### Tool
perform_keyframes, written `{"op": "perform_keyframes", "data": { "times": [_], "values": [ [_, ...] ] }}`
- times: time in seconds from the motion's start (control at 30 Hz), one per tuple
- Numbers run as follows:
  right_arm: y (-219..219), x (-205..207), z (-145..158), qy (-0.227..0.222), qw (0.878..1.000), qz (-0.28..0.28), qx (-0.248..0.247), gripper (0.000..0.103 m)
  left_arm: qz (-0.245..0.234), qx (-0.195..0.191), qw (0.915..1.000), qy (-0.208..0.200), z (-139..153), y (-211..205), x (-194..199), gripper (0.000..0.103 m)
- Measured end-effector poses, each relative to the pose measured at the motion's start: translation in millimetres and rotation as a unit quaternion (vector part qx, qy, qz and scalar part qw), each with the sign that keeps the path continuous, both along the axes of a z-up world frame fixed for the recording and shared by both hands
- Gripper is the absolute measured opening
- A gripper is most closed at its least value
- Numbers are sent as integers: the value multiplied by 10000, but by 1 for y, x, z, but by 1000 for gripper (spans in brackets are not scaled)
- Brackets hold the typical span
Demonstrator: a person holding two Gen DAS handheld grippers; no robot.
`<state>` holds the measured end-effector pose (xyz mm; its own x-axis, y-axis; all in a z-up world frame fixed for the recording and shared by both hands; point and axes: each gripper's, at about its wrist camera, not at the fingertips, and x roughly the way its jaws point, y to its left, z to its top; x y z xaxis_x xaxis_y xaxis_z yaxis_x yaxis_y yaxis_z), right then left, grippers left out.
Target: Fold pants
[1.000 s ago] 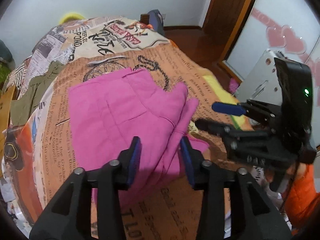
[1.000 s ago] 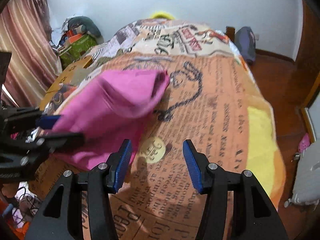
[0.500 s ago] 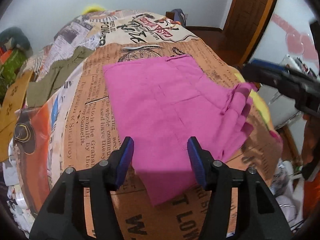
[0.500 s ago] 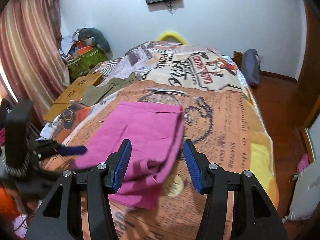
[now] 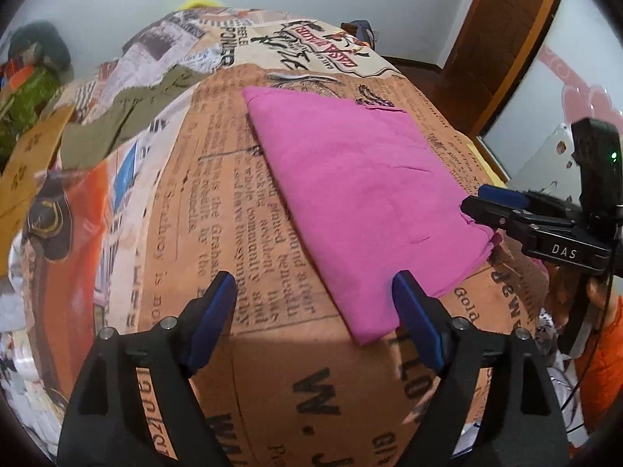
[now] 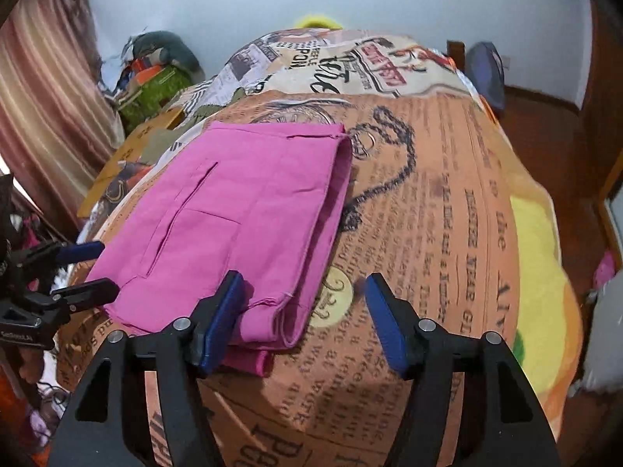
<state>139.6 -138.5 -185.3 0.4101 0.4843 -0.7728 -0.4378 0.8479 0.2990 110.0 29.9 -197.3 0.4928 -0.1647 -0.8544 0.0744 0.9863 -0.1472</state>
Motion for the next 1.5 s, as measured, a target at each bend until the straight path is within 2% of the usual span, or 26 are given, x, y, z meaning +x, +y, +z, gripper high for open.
{"op": "perform_keyframes", "data": {
  "times": [0.13, 0.23, 0.37, 0.47, 0.53, 0.73, 0.8, 0.9, 1.07, 1.1, 1.13, 1.17, 1.23, 1.37, 1.5],
  "values": [
    [6, -3, 6, -131, 9997, 11, -188, 60, 83, -34, 10000, -5, 9, 2, 0, 83],
    [8, -4, 16, -274, 9991, 36, -329, 60, 103, 220, 9992, -327, 29, 1, 6, 83],
    [4, 0, 25, -343, 9993, -39, -133, 61, 182, 364, 9973, -603, 46, 8, 30, 83],
    [6, 3, 31, -397, 9992, -64, 24, 62, 149, 417, 9968, -660, 48, 13, 61, 83],
    [10, 6, 33, -420, 9991, -54, 84, 62, 78, 337, 9979, -546, 43, 17, 85, 83],
    [25, 16, 17, -219, 9997, 106, 54, 62, -82, -319, 9995, 39, 10, 29, 146, 83],
    [31, 17, 4, -56, 9998, 187, -1, 62, -73, -344, 9992, 168, 1, 32, 159, 83],
    [32, 16, -5, 66, 9995, 158, 255, 64, -135, -431, 9983, 371, -15, 37, 184, 80],
    [28, 19, -6, 154, 9990, 155, 378, 65, -185, -1052, 9914, 752, -41, 45, 209, 67],
    [28, 19, -6, 149, 9991, 152, 376, 65, -176, -1108, 9910, 728, -43, 47, 211, 67],
    [28, 19, -5, 150, 9991, 150, 373, 65, -186, -1118, 9913, 669, -42, 47, 213, 59],
    [28, 19, -5, 155, 9991, 143, 371, 65, -203, -1075, 9919, 652, -42, 46, 215, 42],
    [29, 19, -4, 158, 9992, 129, 347, 65, -190, -998, 9924, 694, -44, 46, 218, 30],
    [31, 20, 1, 73, 9998, 106, 159, 65, -74, -844, 9944, 638, -39, 51, 213, 17],
    [27, 18, 11, -73, 10000, -55, 32, 65, 64, -557, 9975, 423, -23, 58, 186, 14]
  ]
}}
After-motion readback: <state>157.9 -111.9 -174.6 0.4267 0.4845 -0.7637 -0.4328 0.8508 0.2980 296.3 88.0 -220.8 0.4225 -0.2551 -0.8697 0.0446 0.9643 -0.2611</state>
